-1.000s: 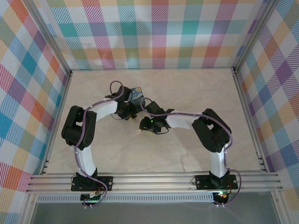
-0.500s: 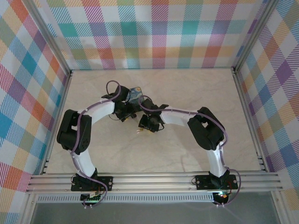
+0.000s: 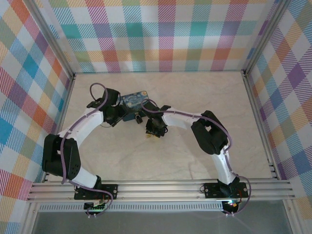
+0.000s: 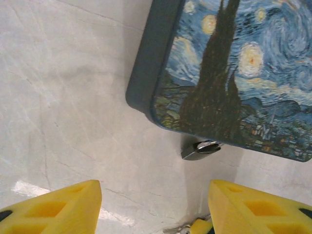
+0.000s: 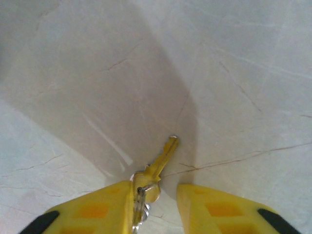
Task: Unlock the padlock with the key
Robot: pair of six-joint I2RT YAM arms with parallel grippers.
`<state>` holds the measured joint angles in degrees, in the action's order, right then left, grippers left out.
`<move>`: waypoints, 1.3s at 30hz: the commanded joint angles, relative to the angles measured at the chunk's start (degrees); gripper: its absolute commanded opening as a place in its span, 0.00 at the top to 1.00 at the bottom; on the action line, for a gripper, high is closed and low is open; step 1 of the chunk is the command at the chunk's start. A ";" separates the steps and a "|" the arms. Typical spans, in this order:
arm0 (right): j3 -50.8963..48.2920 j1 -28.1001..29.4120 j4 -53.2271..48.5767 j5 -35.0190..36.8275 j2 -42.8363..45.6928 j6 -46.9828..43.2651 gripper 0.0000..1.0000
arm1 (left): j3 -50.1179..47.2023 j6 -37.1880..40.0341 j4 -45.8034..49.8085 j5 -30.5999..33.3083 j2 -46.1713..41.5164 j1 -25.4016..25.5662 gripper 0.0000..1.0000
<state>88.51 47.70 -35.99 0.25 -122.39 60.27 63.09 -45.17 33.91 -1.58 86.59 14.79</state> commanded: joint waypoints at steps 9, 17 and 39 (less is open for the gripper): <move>-11.89 -1.63 15.63 2.95 -4.79 -10.27 0.92 | -3.65 2.98 1.19 -5.30 -6.05 0.50 0.44; -31.80 -5.87 38.69 -9.02 9.04 -24.33 0.96 | -9.26 2.91 -6.85 -19.89 -1.89 4.93 0.45; -42.11 -13.90 43.80 -37.91 25.10 -38.31 0.98 | -12.40 -14.34 -32.84 -37.48 10.55 8.33 0.47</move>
<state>45.28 34.65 10.24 -29.93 -99.42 26.22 51.55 -55.33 6.81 -34.79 96.07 22.81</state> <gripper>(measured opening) 0.048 0.532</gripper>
